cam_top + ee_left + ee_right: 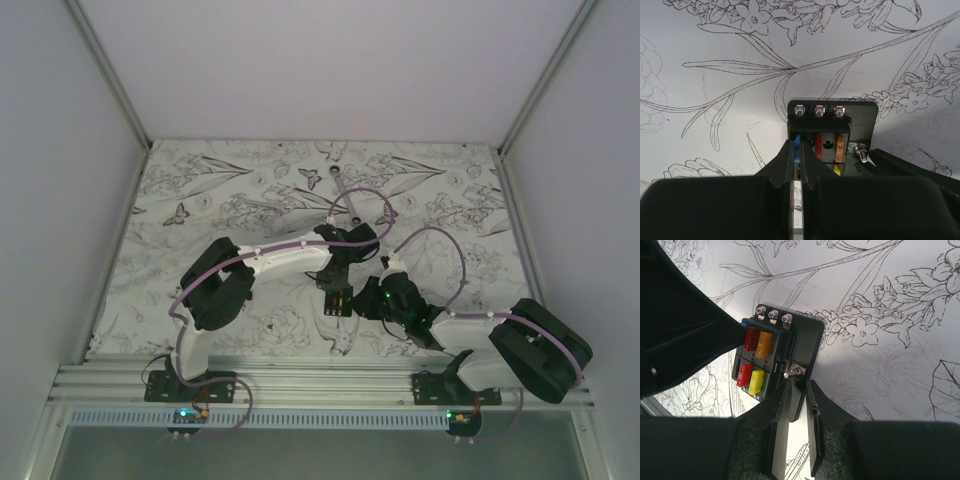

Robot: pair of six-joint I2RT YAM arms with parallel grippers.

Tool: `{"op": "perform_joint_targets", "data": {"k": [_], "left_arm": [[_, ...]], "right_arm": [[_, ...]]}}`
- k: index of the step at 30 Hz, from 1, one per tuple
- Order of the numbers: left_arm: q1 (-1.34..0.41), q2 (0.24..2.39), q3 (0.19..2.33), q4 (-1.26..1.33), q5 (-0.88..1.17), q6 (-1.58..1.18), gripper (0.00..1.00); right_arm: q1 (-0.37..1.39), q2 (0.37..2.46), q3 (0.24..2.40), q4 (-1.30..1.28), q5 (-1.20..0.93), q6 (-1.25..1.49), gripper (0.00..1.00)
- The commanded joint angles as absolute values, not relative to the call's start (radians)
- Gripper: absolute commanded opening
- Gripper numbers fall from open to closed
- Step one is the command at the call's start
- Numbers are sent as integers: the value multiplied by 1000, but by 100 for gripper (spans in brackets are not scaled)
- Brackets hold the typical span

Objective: Snap on the fuse box
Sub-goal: Install the fuse at the fuse box base.

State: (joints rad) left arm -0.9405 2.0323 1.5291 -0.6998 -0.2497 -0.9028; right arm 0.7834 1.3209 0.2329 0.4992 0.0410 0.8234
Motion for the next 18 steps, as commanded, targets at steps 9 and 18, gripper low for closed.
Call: {"op": "perform_joint_targets", "data": {"k": [9, 18], "left_arm": [[-953, 2131, 1499, -744, -160, -907, 0], [-953, 2030, 1492, -745, -203, -902, 19]], "right_arm": [[795, 1329, 262, 467, 72, 811, 24], [795, 1318, 262, 447, 87, 804, 24]]}}
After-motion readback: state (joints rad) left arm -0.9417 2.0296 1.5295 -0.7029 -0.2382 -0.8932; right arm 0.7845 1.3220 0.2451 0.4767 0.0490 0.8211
